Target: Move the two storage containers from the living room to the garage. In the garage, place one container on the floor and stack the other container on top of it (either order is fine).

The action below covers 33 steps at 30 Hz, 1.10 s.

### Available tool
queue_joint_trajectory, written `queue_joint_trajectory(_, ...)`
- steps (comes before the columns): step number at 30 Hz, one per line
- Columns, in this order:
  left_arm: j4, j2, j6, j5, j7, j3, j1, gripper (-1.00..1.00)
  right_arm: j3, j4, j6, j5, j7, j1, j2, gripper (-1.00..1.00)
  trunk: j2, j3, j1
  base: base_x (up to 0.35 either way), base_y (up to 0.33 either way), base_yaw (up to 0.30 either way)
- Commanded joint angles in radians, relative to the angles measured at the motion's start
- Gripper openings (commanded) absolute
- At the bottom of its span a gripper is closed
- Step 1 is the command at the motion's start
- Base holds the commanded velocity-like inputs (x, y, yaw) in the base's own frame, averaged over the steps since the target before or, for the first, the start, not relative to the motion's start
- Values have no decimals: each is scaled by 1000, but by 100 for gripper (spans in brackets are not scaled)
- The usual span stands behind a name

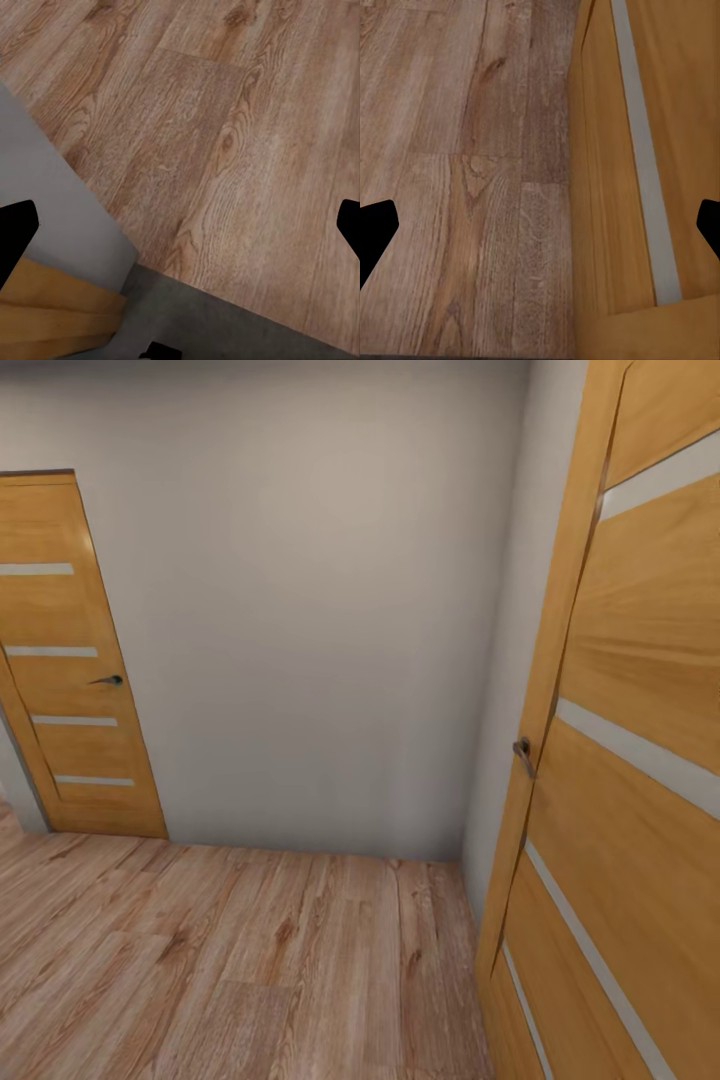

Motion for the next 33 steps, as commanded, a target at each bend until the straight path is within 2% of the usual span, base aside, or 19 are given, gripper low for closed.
queue_joint_trajectory(1,2,0,-5,7,-5,1,-1,100,2,-2,-1,-8,1,1,0,100,-1,-1,0,0,0,-3)
queue_joint_trajectory(6,2,4,3,7,-6,-2,-1,100,2,-2,-1,-8,1,1,0,100,-1,-1,0,62,0,-1)
queue_joint_trajectory(18,2,6,8,6,-6,-3,-1,100,2,-2,-1,-8,1,1,0,100,-1,-1,0,258,0,0)
queue_joint_trajectory(33,2,3,7,5,-3,-3,-1,100,3,-2,-1,-8,1,1,0,100,-1,1,0,12,0,-84)
